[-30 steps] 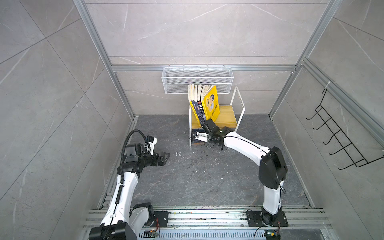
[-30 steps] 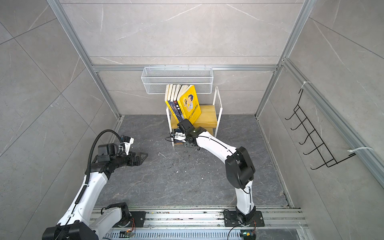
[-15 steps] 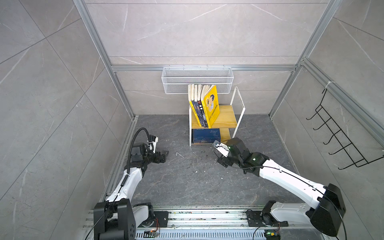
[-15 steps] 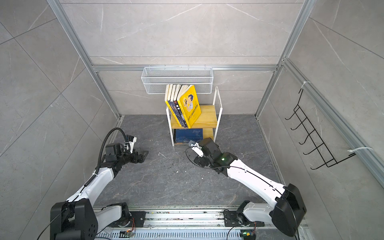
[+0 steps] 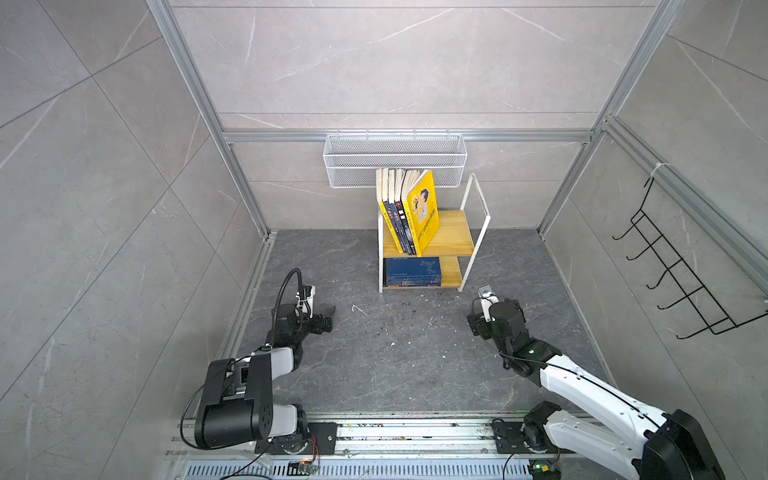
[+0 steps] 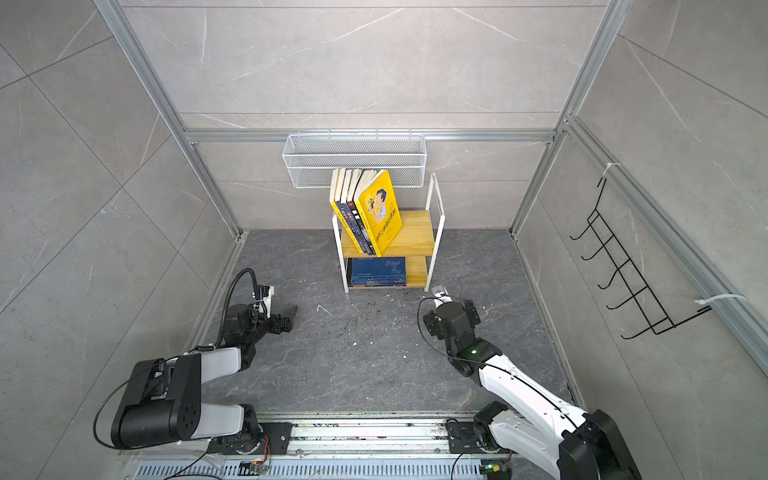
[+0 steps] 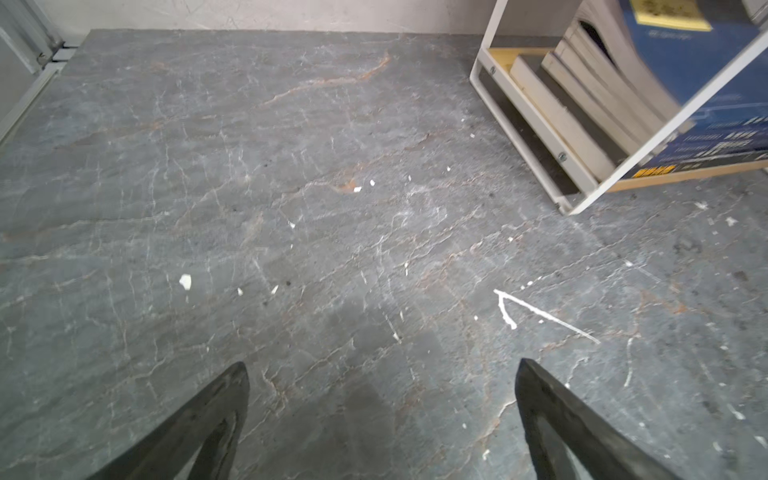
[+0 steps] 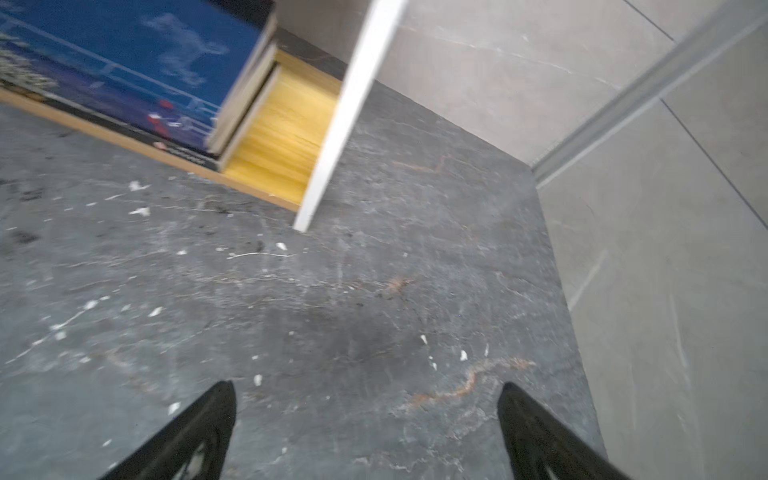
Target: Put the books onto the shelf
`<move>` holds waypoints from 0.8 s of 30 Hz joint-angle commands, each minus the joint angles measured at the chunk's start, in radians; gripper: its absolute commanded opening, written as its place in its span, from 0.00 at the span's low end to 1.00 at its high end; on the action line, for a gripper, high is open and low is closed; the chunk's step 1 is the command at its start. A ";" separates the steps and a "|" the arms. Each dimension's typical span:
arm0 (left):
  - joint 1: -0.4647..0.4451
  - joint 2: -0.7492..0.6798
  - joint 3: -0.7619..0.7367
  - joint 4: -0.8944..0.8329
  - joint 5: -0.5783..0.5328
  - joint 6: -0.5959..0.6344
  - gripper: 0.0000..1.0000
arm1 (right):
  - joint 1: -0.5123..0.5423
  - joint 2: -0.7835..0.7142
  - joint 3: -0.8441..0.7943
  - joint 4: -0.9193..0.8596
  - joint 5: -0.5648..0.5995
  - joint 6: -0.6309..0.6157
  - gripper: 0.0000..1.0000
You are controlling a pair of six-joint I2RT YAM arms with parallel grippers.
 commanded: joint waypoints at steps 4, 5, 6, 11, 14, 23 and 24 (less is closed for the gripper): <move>0.002 0.029 -0.027 0.240 -0.114 -0.045 1.00 | -0.172 0.091 -0.069 0.270 -0.095 0.118 1.00; 0.003 0.055 -0.032 0.263 -0.120 -0.046 1.00 | -0.192 0.108 -0.078 0.310 -0.100 0.124 1.00; 0.003 0.103 -0.041 0.343 -0.130 -0.051 1.00 | -0.214 0.128 -0.094 0.371 -0.112 0.127 1.00; 0.009 0.126 0.021 0.257 -0.175 -0.085 1.00 | -0.298 0.236 -0.141 0.592 -0.191 0.161 1.00; 0.010 0.120 0.049 0.193 -0.247 -0.107 1.00 | -0.316 0.316 -0.158 0.722 -0.222 0.166 1.00; 0.010 0.114 0.052 0.174 -0.249 -0.107 1.00 | -0.335 0.519 -0.137 0.890 -0.295 0.143 1.00; 0.010 0.113 0.051 0.174 -0.250 -0.107 1.00 | -0.335 0.517 -0.136 0.886 -0.290 0.141 1.00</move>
